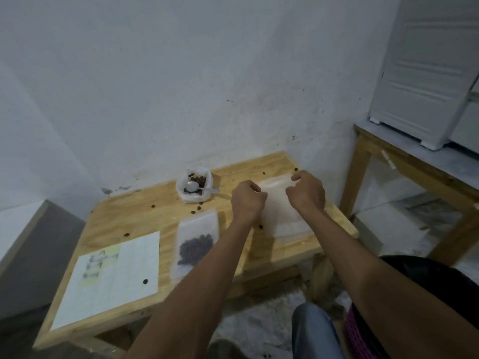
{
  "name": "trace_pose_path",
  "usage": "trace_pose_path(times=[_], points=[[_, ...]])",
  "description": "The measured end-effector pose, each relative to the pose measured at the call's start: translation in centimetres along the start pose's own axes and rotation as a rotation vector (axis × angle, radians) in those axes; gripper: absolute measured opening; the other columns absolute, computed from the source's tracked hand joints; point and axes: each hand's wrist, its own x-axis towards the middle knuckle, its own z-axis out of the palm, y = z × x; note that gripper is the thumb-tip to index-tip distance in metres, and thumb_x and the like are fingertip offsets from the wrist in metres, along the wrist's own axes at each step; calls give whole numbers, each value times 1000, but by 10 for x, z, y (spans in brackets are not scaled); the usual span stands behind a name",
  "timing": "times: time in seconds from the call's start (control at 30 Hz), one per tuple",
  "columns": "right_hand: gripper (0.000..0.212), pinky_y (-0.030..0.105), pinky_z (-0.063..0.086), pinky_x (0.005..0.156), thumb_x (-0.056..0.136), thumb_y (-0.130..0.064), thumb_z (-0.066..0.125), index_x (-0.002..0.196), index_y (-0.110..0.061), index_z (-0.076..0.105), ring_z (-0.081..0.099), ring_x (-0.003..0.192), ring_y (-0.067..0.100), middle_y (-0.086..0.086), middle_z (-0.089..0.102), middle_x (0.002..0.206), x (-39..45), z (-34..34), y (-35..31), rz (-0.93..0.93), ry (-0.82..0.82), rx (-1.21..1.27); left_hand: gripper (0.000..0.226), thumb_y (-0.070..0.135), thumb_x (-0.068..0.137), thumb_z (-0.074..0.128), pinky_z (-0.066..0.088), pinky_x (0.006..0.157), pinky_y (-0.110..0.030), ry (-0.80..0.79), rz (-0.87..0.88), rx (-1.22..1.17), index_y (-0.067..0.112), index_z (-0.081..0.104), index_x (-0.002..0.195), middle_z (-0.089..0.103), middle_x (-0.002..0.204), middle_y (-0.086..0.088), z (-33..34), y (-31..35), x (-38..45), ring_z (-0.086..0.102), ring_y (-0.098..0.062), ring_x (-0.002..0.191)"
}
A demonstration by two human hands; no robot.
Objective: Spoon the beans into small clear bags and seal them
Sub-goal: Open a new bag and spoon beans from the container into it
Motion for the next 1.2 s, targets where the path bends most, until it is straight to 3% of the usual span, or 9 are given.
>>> trace_pose_path(times=[0.1, 0.2, 0.33, 0.6, 0.77, 0.87, 1.03, 1.1, 1.2], points=[[42, 31, 49, 60, 86, -11, 73, 124, -18, 55, 62, 78, 22, 8, 66, 107, 1, -9, -14, -39, -4, 250, 22, -1, 84, 70, 48, 64, -33, 52, 6, -156, 17, 57, 81, 65, 85, -5, -13, 6, 4, 62, -23, 74], [49, 41, 57, 71, 84, -9, 72, 128, -18, 52, 65, 79, 20, 7, 66, 100, -8, -18, -35, -52, -131, 557, 31, -10, 81, 65, 43, 59, -28, 80, -58, -466, 19, 55, 80, 66, 92, -11, -38, 13, 7, 58, -21, 75], [20, 32, 55, 59, 96, -31, 70, 110, -18, 64, 65, 67, 18, 3, 66, 88, -23, -26, -69, -101, -356, 822, 30, -12, 80, 62, 35, 48, -24, 29, -66, -675, 17, 58, 80, 70, 87, -10, -93, 9, 6, 53, -14, 59], [26, 34, 55, 63, 85, -10, 72, 109, -20, 72, 68, 70, 17, 8, 78, 84, -58, -13, -141, -429, -542, 515, 25, -10, 78, 61, 38, 52, -20, 51, 136, -548, 14, 63, 75, 74, 77, -3, -185, -11, -8, 60, -10, 67], [27, 32, 58, 61, 88, -28, 80, 112, -19, 72, 72, 70, 17, 6, 78, 86, -79, 0, -174, -510, -568, 502, 21, -12, 78, 58, 42, 59, -23, 150, 169, -493, 8, 66, 80, 73, 75, -4, -220, -28, -4, 63, -12, 69], [37, 33, 57, 66, 81, -9, 83, 115, -19, 70, 74, 78, 18, 7, 79, 84, -84, 8, -184, -572, -584, 436, 24, -9, 76, 60, 44, 65, -28, 175, 169, -454, 14, 67, 75, 75, 76, -1, -232, -38, 0, 66, -15, 75], [45, 28, 56, 65, 80, -3, 80, 118, -17, 63, 74, 79, 18, 5, 79, 81, -95, 24, -195, -554, -469, 419, 14, 37, 75, 76, 40, 92, -41, 402, 231, -214, 36, 63, 79, 66, 113, 5, -227, -44, -6, 57, -16, 112], [45, 32, 59, 68, 78, -3, 80, 117, -16, 62, 74, 78, 21, 7, 78, 81, -99, 29, -197, -550, -431, 419, 25, 44, 77, 81, 44, 82, -35, 383, 287, -290, 28, 62, 78, 67, 94, 7, -223, -40, -9, 60, -9, 89], [41, 38, 59, 72, 75, -2, 80, 110, -14, 62, 73, 76, 27, 15, 76, 80, -104, 38, -197, -554, -422, 441, 30, 26, 81, 85, 51, 64, -32, 268, 230, -494, 9, 60, 79, 64, 69, -3, -221, -35, -12, 62, -14, 63]])
